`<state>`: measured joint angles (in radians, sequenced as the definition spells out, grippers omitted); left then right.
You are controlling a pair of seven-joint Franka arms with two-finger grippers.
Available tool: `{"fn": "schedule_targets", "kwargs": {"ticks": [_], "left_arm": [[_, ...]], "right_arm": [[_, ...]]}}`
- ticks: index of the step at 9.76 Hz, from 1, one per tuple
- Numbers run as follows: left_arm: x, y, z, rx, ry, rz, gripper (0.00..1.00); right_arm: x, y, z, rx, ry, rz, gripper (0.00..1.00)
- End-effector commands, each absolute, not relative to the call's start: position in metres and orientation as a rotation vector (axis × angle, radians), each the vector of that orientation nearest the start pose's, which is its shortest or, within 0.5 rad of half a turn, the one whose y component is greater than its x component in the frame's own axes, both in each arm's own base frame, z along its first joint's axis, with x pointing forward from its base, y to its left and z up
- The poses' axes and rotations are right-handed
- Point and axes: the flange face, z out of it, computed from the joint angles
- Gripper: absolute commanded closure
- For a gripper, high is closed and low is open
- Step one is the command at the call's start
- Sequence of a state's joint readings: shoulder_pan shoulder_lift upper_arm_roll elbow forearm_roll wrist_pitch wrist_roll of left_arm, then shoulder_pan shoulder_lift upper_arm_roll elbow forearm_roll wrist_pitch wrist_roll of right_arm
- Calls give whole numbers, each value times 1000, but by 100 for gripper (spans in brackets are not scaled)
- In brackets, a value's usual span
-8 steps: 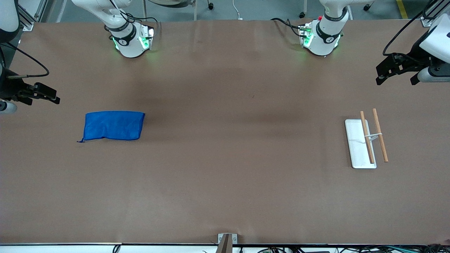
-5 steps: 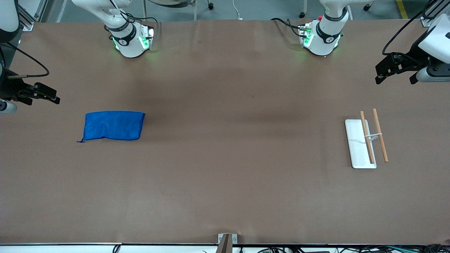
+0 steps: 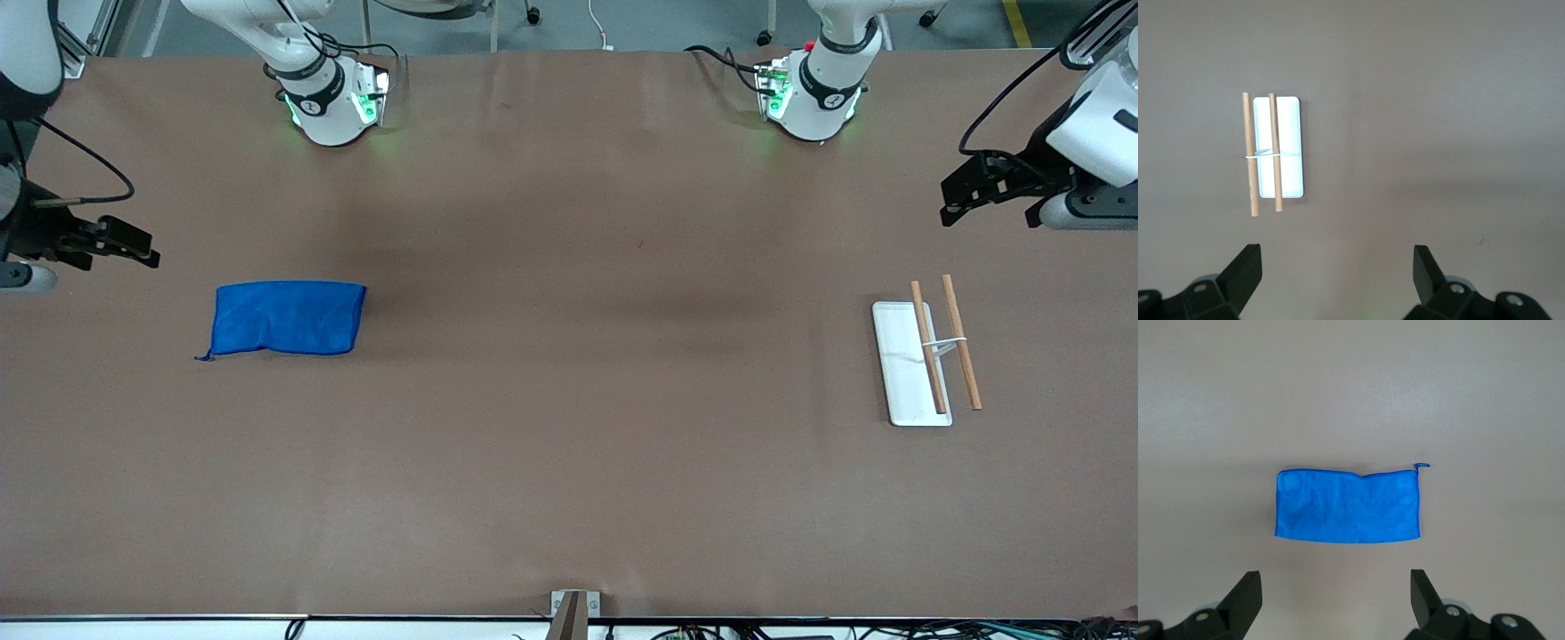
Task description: Right arm passes towel to left arm to hang
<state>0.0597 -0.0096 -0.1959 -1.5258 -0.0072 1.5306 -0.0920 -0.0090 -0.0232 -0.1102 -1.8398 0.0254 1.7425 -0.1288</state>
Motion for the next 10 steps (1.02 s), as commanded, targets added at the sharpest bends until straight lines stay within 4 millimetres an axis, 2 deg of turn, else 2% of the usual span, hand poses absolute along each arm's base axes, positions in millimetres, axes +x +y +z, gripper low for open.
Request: {"fn": "schedule_targets", "kwargs": {"ticks": [1, 3, 4, 5, 6, 8, 10], "left_arm": [[549, -87, 630, -3161, 89, 50, 0], [549, -87, 630, -3161, 89, 50, 0], [549, -87, 630, -3161, 89, 50, 0], [549, -87, 630, -3161, 89, 50, 0], [549, -87, 630, -3161, 89, 50, 0], [549, -88, 630, -3160, 91, 52, 0], [548, -88, 630, -3160, 91, 52, 0]], "right_arm": [[527, -75, 471, -3092, -17, 107, 2], [509, -86, 395, -3107, -19, 25, 2], [499, -85, 360, -3117, -33, -28, 2], [492, -83, 316, -3127, -34, -43, 2], [486, -79, 285, -3135, -41, -51, 2], [485, -78, 238, -3147, -48, -34, 2], [484, -73, 214, -3148, -62, 5, 2]]}}
